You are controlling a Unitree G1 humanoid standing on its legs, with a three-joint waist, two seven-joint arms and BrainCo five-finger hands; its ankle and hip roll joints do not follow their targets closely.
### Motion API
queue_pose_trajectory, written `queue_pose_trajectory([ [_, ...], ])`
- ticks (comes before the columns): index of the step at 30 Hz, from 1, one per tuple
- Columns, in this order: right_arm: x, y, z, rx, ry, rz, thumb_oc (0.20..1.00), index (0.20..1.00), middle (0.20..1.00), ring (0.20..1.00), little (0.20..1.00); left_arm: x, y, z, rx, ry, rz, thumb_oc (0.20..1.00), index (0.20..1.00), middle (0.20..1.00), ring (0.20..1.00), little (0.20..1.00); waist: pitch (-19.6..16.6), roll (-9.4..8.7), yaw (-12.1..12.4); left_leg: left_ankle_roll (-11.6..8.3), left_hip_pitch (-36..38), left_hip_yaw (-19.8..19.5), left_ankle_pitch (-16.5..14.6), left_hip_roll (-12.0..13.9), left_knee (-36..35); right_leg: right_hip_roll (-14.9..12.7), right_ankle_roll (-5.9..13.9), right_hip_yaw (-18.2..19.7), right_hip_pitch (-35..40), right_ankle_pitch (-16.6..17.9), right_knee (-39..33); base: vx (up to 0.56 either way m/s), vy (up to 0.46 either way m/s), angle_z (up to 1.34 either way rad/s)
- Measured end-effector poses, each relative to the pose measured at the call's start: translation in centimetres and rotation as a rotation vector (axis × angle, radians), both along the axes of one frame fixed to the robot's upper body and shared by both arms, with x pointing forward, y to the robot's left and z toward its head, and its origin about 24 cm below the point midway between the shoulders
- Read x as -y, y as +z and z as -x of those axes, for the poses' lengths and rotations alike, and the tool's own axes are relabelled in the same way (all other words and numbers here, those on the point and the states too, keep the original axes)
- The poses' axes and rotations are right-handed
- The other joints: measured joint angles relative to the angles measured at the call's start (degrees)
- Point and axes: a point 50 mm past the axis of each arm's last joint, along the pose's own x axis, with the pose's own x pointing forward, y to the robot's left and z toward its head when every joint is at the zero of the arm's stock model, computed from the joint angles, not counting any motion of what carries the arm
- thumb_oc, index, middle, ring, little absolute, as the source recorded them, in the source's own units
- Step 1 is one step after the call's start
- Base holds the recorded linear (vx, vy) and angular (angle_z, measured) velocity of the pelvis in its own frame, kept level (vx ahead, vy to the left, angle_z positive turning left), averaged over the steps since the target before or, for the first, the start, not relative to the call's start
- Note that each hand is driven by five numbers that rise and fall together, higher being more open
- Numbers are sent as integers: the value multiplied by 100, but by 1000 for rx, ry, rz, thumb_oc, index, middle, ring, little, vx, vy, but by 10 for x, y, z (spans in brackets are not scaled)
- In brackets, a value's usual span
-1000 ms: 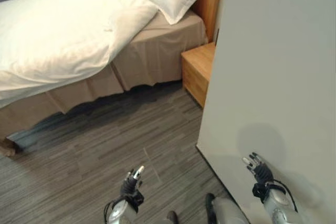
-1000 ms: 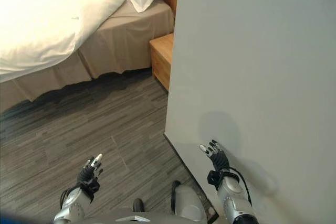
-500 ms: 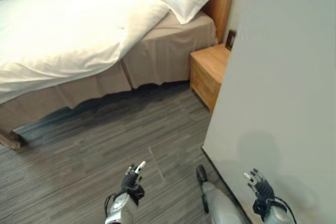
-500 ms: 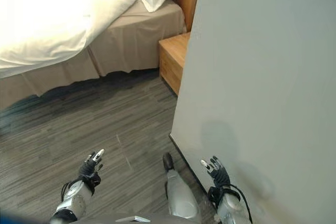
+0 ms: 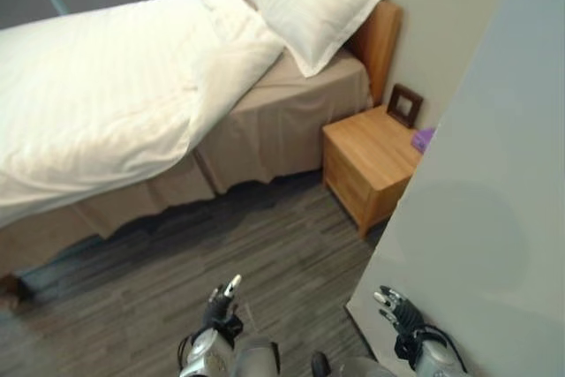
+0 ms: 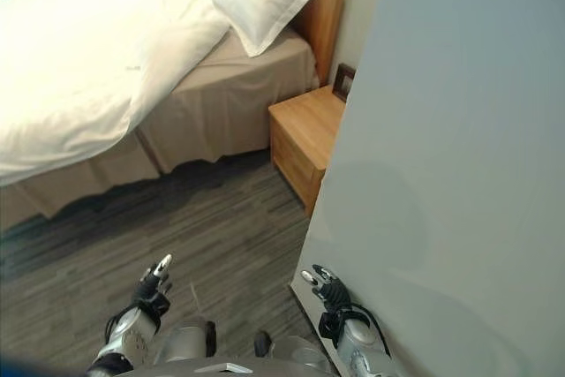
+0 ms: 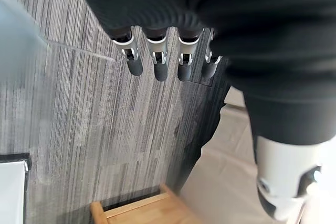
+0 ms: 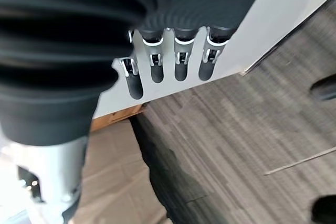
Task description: Making the bed.
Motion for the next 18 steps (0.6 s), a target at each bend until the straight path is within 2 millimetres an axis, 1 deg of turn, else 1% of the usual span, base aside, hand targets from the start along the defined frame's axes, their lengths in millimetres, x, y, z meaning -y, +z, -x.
queue_pose_trajectory([
  [1,2,0,3,-1,0,5,1000,1000,1000,1000,1000,-1,1,0,7,5,-1,1000,1000,1000,1000,1000,-26,84,43,-16,243,821,38,422,-1933,19,31,-214,115,9,-162,280,189,-12],
  [2,6,-1,4,-9,-1,18,1000,1000,1000,1000,1000,-1,0,1,4,5,0,1000,1000,1000,1000,1000,15,222,-11,-11,444,1040,43,536,-3395,89,61,-301,282,-25,-216,420,281,9],
  [3,11,-3,9,-26,-5,33,1000,1000,1000,1000,1000,-1,0,2,1,7,1,1000,1000,1000,1000,1000,-38,276,-77,-6,691,1288,53,472,-4103,18,283,-328,583,-134,-358,434,258,18],
  [4,18,-4,13,-36,1,59,1000,1000,1000,1000,1000,3,0,0,7,0,9,1000,1000,1000,1000,1000,-114,334,-81,-9,1021,1386,52,247,-4940,-61,460,-276,756,-268,-487,551,246,17],
  [5,26,-4,14,-41,-4,82,1000,1000,1000,1000,1000,6,1,-2,12,-17,12,1000,1000,1000,1000,1000,-148,402,-106,-10,1245,1237,49,34,-5450,-137,500,-274,931,-352,-586,571,209,11],
  [6,33,-3,14,-42,-16,99,1000,1000,1000,1000,1000,8,1,-4,22,-24,19,1000,1000,1000,1000,1000,-194,482,-98,-18,1443,864,43,-241,-5765,-209,579,-262,1051,-419,-704,526,186,10],
  [7,42,-3,15,-48,-45,114,1000,1000,1000,1000,1000,10,3,-7,40,-32,26,1000,1000,1000,1000,1000,-239,545,-60,-34,1554,454,33,-492,-5773,-338,688,-257,1200,-508,-824,378,152,0],
  [8,54,-2,16,-48,-83,137,1000,1000,1000,1000,1000,10,0,-1,36,-18,37,1000,1000,1000,1000,1000,-361,658,-46,189,1815,172,146,-788,-5776,-452,963,-260,1335,-635,-767,346,167,-5],
  [9,57,0,12,-34,-97,146,1000,1000,1000,1000,1000,7,-1,5,28,4,34,1000,1000,1000,1000,1000,-397,636,-65,487,1927,292,392,-894,-5770,-577,1148,-276,1359,-801,-560,358,176,-13],
  [10,60,4,8,-10,-110,153,1000,1000,1000,1000,1000,4,-4,12,11,13,30,1000,1000,1000,1000,1000,-441,678,-56,694,1994,315,598,-943,-5761,-622,1308,-295,1302,-924,-330,417,212,-15],
  [11,59,7,6,13,-121,150,1000,1000,1000,1000,1000,-6,-7,25,-25,31,4,1000,1000,1000,1000,1000,-610,500,-59,824,2032,321,551,-1150,-5730,-822,1443,-335,1204,-1022,4,381,214,-10],
  [12,59,9,3,33,-129,147,1000,1000,1000,1000,1000,-11,-9,29,-44,41,-10,1000,1000,1000,1000,1000,-690,423,-61,871,2036,319,454,-1237,-5711,-884,1485,-333,1111,-1052,232,299,206,-1],
  [13,58,12,-2,58,-141,138,1000,1000,1000,1000,1000,-18,-9,32,-62,50,-30,1000,1000,1000,1000,1000,-701,336,-48,901,2057,320,366,-1288,-5694,-917,1553,-324,935,-1105,668,182,206,-19],
  [14,49,20,-18,118,-170,95,1000,1000,1000,1000,1000,-25,-10,37,-98,61,-60,1000,1000,1000,1000,1000,-633,332,-22,913,2178,411,361,-1265,-5704,-843,1696,-305,-331,-936,3150,142,218,-5],
  [15,47,24,-22,146,-168,86,1000,1000,1000,1000,1000,-26,-9,36,-102,49,-70,1000,1000,1000,1000,1000,-630,331,-60,899,2274,370,354,-1296,-5712,-786,1738,-329,-671,-930,3702,167,240,-3],
  [16,46,24,-24,154,-164,85,1000,1000,1000,1000,1000,-24,-9,35,-102,34,-73,1000,1000,1000,1000,1000,-607,346,-49,809,2369,307,190,-1307,-5673,-743,1729,-288,-1013,-900,4013,231,212,15],
  [17,41,30,-35,188,-139,78,1000,1000,1000,1000,1000,-22,-9,31,-99,5,-81,1000,1000,1000,1000,1000,-466,405,-73,879,2542,304,-71,-1373,-5644,-725,1680,-333,-1779,-717,5039,389,181,2],
  [18,40,34,-42,213,-131,74,1000,1000,1000,1000,1000,-19,-10,31,-106,-2,-75,1000,1000,1000,1000,1000,-379,477,-96,926,2640,291,-141,-1400,-5665,-743,1631,-355,-2116,-693,5311,407,116,25],
])
